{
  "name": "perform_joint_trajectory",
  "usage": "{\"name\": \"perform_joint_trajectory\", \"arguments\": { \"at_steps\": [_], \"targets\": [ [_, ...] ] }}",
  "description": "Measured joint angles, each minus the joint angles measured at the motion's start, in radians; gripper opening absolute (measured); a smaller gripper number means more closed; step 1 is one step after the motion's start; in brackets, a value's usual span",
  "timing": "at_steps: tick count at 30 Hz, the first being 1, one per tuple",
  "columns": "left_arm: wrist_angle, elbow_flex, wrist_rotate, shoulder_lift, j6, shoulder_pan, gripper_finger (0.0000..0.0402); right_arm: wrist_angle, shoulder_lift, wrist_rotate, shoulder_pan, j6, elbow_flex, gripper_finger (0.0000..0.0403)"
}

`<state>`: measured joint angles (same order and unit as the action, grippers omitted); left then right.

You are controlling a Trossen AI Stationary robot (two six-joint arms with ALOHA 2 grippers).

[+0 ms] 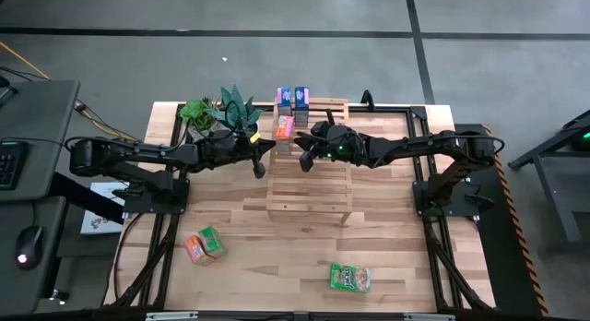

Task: Stack cereal on shelf
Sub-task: Put the right orange cereal box on the shelf

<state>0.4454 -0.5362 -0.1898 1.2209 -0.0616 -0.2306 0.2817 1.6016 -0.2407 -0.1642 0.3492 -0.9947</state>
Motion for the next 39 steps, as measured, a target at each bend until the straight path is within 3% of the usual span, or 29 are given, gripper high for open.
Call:
{"name": "perform_joint_trajectory", "arguments": {
  "at_steps": [4,18,39],
  "targets": [
    [0.000,0.000,0.000,0.000,0.008,0.000,0.0000,0.007,0.000,-0.042,0.000,-0.008,0.000,0.0000],
    [0.001,0.000,0.028,0.000,0.009,0.000,0.0000,0.045,0.000,-0.043,-0.006,-0.017,0.000,0.0000],
    [0.001,0.000,-0.006,0.000,0.024,0.000,0.0000,0.087,0.001,0.071,-0.039,-0.012,0.000,0.0000]
  ]
}}
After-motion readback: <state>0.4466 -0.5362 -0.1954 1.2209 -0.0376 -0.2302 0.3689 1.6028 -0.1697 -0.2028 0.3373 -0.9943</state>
